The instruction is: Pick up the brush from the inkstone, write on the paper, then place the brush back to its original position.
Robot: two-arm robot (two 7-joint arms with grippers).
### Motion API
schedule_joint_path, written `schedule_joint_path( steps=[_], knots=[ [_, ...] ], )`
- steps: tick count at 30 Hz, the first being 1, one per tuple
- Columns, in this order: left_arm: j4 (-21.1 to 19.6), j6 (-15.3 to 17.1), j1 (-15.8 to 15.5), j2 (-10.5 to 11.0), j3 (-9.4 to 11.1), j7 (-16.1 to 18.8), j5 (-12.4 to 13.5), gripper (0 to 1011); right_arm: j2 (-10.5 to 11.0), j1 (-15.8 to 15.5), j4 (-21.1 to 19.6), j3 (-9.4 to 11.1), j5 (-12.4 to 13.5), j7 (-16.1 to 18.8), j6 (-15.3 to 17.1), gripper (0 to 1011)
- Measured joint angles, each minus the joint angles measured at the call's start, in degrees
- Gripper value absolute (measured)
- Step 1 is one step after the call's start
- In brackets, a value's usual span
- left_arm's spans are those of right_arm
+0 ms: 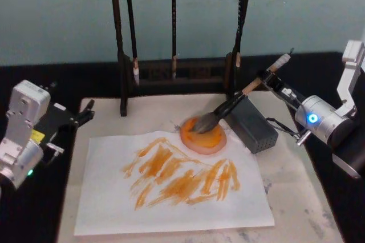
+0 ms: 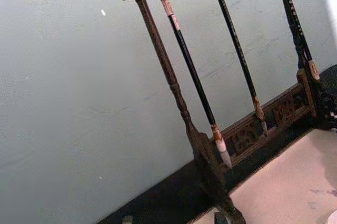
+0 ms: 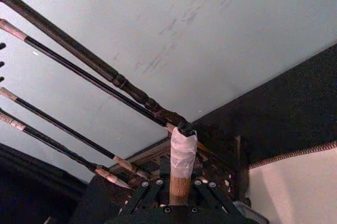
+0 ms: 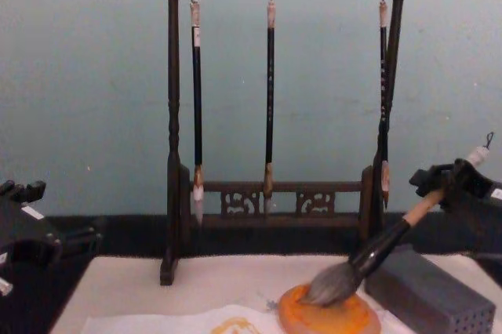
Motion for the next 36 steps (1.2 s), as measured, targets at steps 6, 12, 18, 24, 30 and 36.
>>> schedule_joint_path(
  steps=[6, 12, 18, 24, 30, 36],
  knots=[
    [0.00, 0.00, 0.00, 0.00, 0.00, 0.00, 0.00, 1001, 0.50, 0.04, 0.27, -0.65, 0.81, -0.05, -0.41, 154],
    [0.00, 0.00, 0.00, 0.00, 0.00, 0.00, 0.00, 1001, 0.77, 0.18, 0.45, -1.22, 1.37, -0.11, -0.85, 154],
    [0.00, 0.00, 0.00, 0.00, 0.00, 0.00, 0.00, 1001, 1.01, 0.56, 0.82, -2.00, 1.95, -0.22, -1.17, 154],
    [0.00, 0.00, 0.00, 0.00, 0.00, 0.00, 0.00, 1001, 1.14, 1.10, 1.58, -2.68, 2.34, -0.19, -1.42, 154],
    [0.00, 0.00, 0.00, 0.00, 0.00, 0.00, 0.00, 1001, 1.22, 1.24, 1.93, -3.10, 2.66, -0.28, -1.66, 154],
    [0.00, 0.00, 0.00, 0.00, 0.00, 0.00, 0.00, 1001, 1.29, 1.57, 2.52, -3.54, 2.97, -0.25, -1.64, 155]
  ],
)
